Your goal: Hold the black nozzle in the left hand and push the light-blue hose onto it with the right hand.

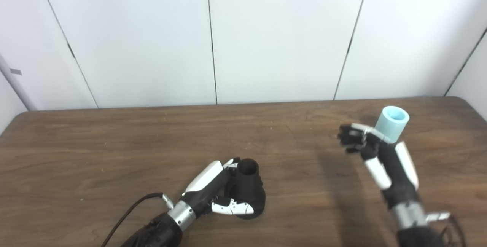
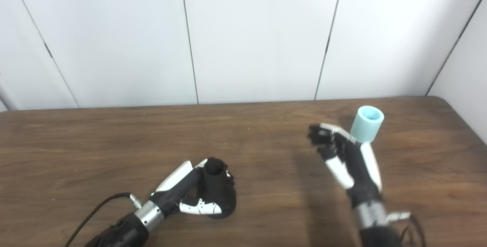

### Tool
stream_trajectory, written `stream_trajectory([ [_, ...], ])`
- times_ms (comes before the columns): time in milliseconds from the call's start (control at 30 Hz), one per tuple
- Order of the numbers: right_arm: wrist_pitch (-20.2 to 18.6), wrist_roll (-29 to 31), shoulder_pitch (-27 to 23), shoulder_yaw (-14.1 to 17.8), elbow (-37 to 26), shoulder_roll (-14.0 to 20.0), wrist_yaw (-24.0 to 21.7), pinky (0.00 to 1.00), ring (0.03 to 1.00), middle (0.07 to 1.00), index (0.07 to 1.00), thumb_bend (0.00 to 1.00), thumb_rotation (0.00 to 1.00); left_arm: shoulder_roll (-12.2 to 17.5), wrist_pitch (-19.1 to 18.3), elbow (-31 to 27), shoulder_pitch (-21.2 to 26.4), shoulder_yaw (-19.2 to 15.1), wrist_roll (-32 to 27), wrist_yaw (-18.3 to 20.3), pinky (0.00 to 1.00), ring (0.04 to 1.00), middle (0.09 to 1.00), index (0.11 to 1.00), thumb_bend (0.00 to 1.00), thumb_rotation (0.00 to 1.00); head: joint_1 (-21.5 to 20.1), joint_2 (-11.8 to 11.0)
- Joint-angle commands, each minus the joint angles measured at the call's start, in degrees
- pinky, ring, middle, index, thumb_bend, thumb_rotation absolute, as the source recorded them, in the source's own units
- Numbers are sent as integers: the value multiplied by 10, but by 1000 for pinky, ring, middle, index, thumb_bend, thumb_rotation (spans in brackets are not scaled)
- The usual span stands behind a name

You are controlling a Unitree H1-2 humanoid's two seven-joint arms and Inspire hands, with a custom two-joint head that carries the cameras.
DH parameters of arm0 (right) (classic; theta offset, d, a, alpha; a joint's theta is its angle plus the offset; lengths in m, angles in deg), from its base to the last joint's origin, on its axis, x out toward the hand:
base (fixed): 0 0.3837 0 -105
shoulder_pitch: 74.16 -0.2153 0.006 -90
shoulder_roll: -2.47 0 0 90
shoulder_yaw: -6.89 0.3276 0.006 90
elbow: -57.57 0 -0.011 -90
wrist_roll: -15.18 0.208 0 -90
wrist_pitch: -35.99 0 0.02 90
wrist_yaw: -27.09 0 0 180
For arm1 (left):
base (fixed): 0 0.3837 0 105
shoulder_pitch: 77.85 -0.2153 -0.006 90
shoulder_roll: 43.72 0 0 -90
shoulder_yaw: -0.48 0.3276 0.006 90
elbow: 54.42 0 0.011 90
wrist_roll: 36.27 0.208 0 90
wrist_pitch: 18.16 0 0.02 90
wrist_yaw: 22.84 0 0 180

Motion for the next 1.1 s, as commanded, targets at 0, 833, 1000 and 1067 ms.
stream_trajectory([
  [0,35,-28,-45,15,18,51,-3,636,686,683,707,722,1000,2,-29,48,-45,30,33,42,961,846,710,382,398,448,0,-1],
  [833,-56,-267,-255,-42,271,205,-28,784,809,808,774,934,486,1,-16,63,-46,25,34,35,962,846,707,378,402,454,0,-4],
  [1000,-37,-267,-266,-58,310,209,-16,802,815,817,780,938,479,2,-20,55,-49,25,33,37,954,844,707,381,401,452,0,-2],
  [1067,-45,-267,-273,-65,323,212,-30,806,820,829,788,940,480,2,-20,53,-50,25,34,37,954,844,707,381,401,452,0,-2],
])
